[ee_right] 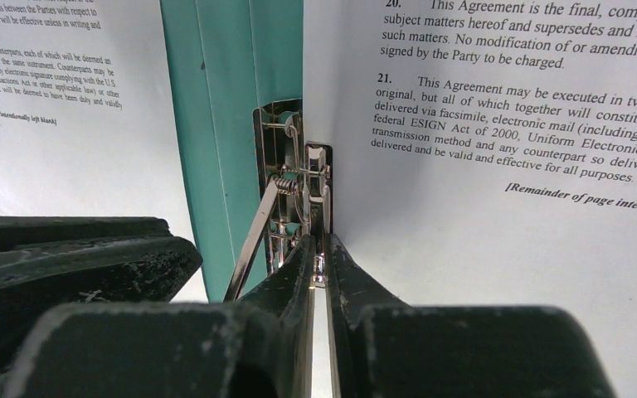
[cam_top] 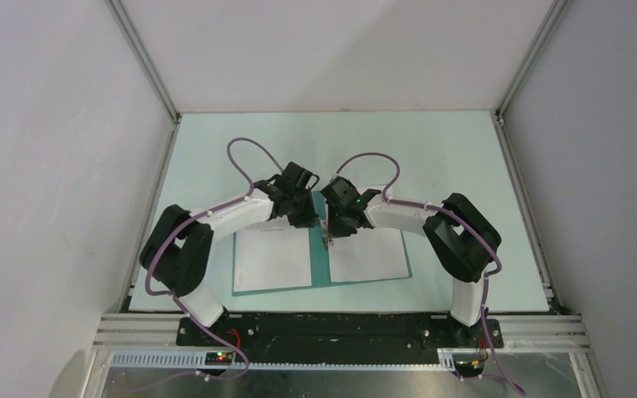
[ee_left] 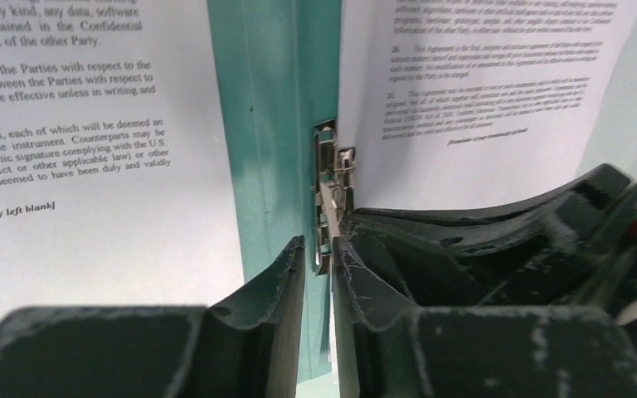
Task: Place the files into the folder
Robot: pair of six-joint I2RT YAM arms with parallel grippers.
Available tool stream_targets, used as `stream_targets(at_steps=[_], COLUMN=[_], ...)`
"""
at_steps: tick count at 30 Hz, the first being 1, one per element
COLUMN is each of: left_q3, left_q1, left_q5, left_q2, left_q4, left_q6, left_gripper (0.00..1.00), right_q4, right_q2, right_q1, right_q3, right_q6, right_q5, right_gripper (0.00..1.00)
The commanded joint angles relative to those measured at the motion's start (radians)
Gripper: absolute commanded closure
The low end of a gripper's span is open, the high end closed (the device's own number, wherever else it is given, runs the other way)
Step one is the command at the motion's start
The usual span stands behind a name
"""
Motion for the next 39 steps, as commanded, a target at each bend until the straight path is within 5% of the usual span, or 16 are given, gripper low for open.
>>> stream_targets(at_steps=[1,27,39], left_q3=[0.075,0.058,0.023], left_q1=[0.004,-0.024,0.027], left_q5=[0.016,0.011,-0.013], left_q2=[0.015,0.179,0.039], left_q4=[0.002,0.003,-0.01], left_q6=[0.021,0.013,0.018], left_gripper=[0.76,0.92,0.77], right_q4=[-0.017,-0.014,-0.012], right_q2=[0.013,0.004,0.014], right_q1=[-0.004,-0.011,-0.012], right_q3=[-0.026,-0.025,-0.025], right_q6=[-0.005,-0.004,-0.003], right_q5=[0.023,0.016,0.012], right_gripper=[0.9,0.9,0.9])
